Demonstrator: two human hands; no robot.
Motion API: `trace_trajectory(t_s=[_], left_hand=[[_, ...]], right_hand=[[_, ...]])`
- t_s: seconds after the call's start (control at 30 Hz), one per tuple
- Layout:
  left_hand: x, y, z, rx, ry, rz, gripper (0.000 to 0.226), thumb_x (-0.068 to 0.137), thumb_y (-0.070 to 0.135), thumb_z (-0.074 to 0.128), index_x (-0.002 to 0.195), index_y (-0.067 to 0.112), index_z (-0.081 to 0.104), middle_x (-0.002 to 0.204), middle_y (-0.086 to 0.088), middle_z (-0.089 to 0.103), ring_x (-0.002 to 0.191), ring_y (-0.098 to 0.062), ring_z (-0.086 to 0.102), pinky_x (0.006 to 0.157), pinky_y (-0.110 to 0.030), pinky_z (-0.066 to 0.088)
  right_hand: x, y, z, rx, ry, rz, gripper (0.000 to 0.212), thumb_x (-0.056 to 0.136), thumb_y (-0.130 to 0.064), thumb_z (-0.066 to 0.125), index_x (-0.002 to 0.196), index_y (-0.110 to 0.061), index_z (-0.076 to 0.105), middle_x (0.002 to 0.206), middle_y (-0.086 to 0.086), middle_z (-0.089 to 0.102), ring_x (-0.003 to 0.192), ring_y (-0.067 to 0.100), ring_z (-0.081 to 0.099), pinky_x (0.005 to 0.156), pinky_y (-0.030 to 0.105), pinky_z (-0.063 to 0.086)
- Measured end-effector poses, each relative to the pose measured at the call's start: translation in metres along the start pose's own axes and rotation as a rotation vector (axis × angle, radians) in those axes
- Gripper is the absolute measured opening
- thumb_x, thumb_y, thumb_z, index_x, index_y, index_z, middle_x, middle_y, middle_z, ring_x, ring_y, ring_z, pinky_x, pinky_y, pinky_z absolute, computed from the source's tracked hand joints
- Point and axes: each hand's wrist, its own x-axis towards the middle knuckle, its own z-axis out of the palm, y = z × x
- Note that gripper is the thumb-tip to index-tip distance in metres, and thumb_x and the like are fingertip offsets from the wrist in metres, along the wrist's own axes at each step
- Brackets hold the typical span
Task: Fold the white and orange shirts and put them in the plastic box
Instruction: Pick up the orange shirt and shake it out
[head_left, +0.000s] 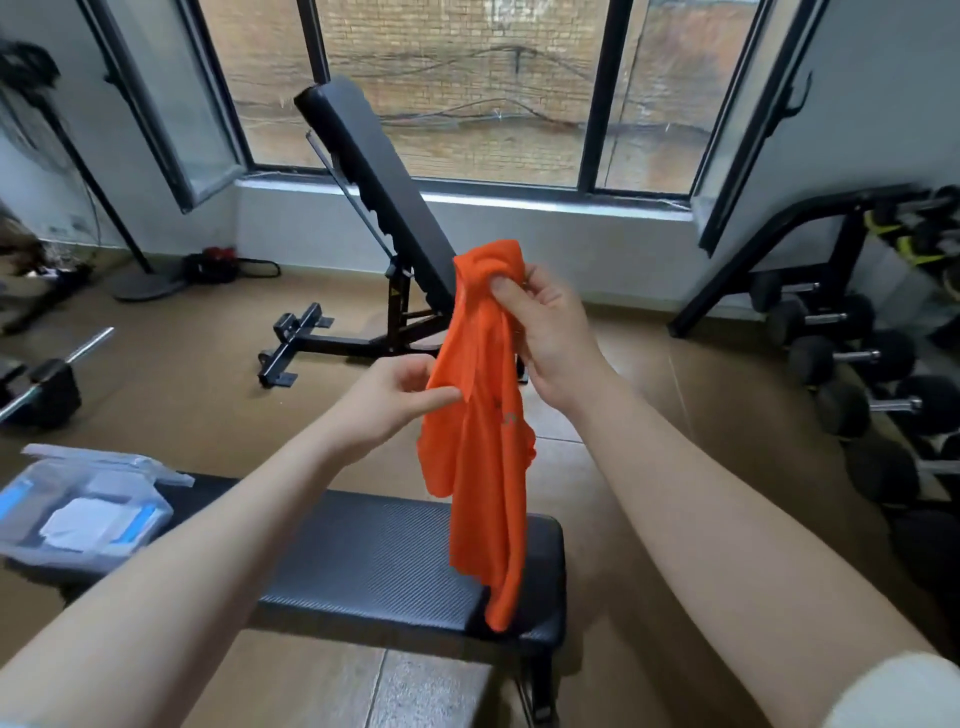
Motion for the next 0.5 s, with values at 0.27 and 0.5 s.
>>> trace_trajectory(t_s=[0.27,0.5], left_hand=[[-0.089,-0.083,-0.038,0.209,-0.09,-0.225,0.021,0.079,0.017,0.071,0.091,0.0,0.068,0.088,-0.018,0.071,0.075,-0.019,0.062,0.079,-0.042,0.053],[-0.136,-0.089,-0.047,0.282,0.073,-0.279,0.021,0.085,0.017,0.062,0.065,0.016,0.055,0.064,-0.002,0.058,0.059,-0.013,0.052,0.056,-0.024,0.044]], right_hand=[[-0.069,0.017,0.011,0.204,0.352,-0.009,0.015,0.092,-0.011,0.054,0.081,-0.017,0.062,0.068,-0.001,0.066,0.059,0.009,0.062,0.059,0.023,0.054],[-0.144,0.044,0.004,0.32,0.588,0.018,0.017,0.094,-0.01,0.05,0.08,-0.015,0.058,0.055,-0.004,0.066,0.05,0.005,0.062,0.052,0.019,0.053]])
